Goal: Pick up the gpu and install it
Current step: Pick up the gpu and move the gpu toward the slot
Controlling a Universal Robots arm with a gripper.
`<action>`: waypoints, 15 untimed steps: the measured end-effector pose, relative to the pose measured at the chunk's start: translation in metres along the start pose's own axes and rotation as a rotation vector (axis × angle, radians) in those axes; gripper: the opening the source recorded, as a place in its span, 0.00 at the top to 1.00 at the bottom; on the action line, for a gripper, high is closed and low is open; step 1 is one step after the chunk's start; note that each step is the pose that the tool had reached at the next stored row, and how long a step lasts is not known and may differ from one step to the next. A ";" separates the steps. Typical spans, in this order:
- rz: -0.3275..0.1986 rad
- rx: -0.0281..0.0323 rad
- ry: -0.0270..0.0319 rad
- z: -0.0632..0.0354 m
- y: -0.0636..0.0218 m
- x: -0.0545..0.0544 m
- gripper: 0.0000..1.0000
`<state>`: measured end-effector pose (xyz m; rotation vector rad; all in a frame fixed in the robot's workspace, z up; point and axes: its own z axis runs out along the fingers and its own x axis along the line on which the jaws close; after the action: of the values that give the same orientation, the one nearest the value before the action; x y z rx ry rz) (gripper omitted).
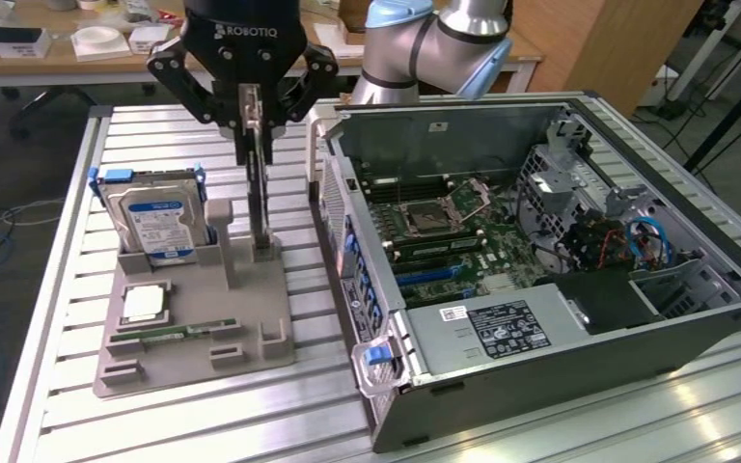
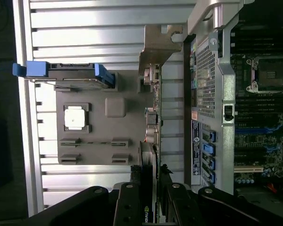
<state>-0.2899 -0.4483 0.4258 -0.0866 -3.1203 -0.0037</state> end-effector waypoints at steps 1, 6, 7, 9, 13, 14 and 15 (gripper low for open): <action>0.000 0.0005 0.0000 -0.0015 0.0000 0.000 0.74; 0.000 0.0014 -0.0002 -0.0052 0.0000 0.000 0.74; 0.000 0.0015 -0.0001 -0.0053 0.0000 0.000 0.74; 0.000 0.0016 -0.0001 -0.0053 0.0000 0.000 0.74; 0.000 0.0017 0.0000 -0.0054 0.0001 -0.001 0.74; 0.000 0.0016 -0.0001 -0.0054 0.0001 -0.001 0.74; 0.000 0.0016 -0.0001 -0.0054 0.0002 -0.002 0.74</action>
<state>-0.2878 -0.4483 0.4311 -0.0867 -3.1204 -0.0012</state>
